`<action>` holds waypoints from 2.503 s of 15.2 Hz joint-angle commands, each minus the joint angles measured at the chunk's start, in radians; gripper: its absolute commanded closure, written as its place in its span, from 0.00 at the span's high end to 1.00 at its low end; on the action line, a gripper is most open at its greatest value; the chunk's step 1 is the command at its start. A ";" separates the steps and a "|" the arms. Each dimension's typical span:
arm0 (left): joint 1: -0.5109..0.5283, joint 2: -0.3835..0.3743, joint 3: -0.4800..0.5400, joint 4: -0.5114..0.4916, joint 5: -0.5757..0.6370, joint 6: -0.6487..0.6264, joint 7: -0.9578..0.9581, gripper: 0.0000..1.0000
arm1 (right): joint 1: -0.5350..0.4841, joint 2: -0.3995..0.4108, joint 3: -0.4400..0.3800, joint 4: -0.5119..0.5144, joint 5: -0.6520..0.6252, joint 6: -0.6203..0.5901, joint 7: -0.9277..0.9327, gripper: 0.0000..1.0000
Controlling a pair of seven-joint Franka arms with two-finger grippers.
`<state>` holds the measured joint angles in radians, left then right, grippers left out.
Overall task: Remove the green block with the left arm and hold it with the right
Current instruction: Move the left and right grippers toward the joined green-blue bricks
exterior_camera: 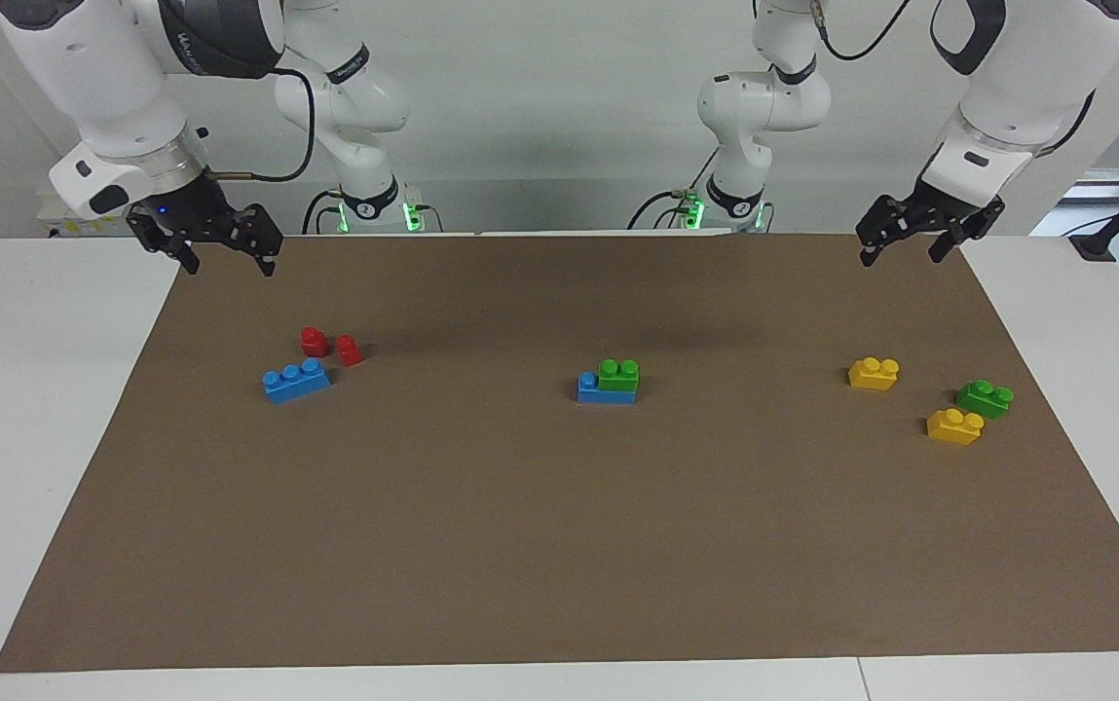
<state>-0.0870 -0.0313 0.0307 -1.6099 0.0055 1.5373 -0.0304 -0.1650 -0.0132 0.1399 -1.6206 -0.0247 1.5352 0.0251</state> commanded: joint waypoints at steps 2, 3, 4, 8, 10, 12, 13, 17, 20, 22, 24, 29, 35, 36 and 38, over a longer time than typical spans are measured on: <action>0.000 0.004 0.005 0.007 -0.019 0.009 0.018 1.00 | -0.011 0.007 0.010 0.011 0.012 -0.007 0.012 1.00; 0.000 0.004 0.005 0.007 -0.019 0.009 0.018 1.00 | -0.011 0.004 0.009 0.010 0.008 -0.006 0.009 1.00; 0.000 0.004 0.005 0.007 -0.019 0.009 0.020 1.00 | -0.011 0.004 0.010 0.010 0.008 0.000 0.009 1.00; 0.000 0.004 0.005 0.005 -0.019 0.009 0.011 1.00 | -0.008 -0.008 0.010 -0.021 0.012 0.016 -0.007 1.00; -0.003 0.002 0.005 -0.005 -0.019 0.020 -0.009 1.00 | -0.004 -0.028 0.010 -0.077 0.012 0.101 0.111 0.99; -0.007 -0.004 0.003 -0.018 -0.021 0.039 -0.087 1.00 | 0.010 -0.025 0.012 -0.096 0.017 0.137 0.317 0.97; -0.008 -0.005 0.000 -0.027 -0.021 0.049 -0.133 1.00 | 0.033 -0.018 0.012 -0.099 0.028 0.149 0.434 0.96; -0.048 -0.031 -0.002 -0.090 -0.022 0.111 -0.271 1.00 | 0.105 0.021 0.013 -0.127 0.145 0.215 0.937 0.96; -0.112 -0.094 -0.002 -0.233 -0.022 0.222 -0.492 1.00 | 0.163 0.048 0.012 -0.162 0.256 0.279 1.285 0.96; -0.164 -0.113 -0.002 -0.287 -0.024 0.268 -0.723 1.00 | 0.192 0.050 0.013 -0.208 0.333 0.342 1.422 0.96; -0.212 -0.111 -0.002 -0.300 -0.039 0.302 -0.956 1.00 | 0.214 0.061 0.012 -0.231 0.397 0.382 1.511 0.96; -0.351 -0.090 0.000 -0.375 -0.050 0.464 -1.521 1.00 | 0.294 0.110 0.013 -0.274 0.492 0.508 1.613 0.95; -0.470 0.036 0.000 -0.371 -0.045 0.569 -1.939 1.00 | 0.374 0.154 0.013 -0.360 0.558 0.715 1.627 0.95; -0.476 0.057 0.000 -0.366 -0.042 0.579 -1.983 1.00 | 0.396 0.162 0.013 -0.375 0.569 0.747 1.627 0.95; -0.494 0.089 0.003 -0.364 -0.039 0.621 -2.071 1.00 | 0.429 0.174 0.013 -0.400 0.572 0.804 1.633 0.95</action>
<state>-0.5542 0.0296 0.0151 -1.9762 -0.0288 2.1156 -2.0142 0.2351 0.1636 0.1530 -1.9764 0.5251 2.2723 1.6415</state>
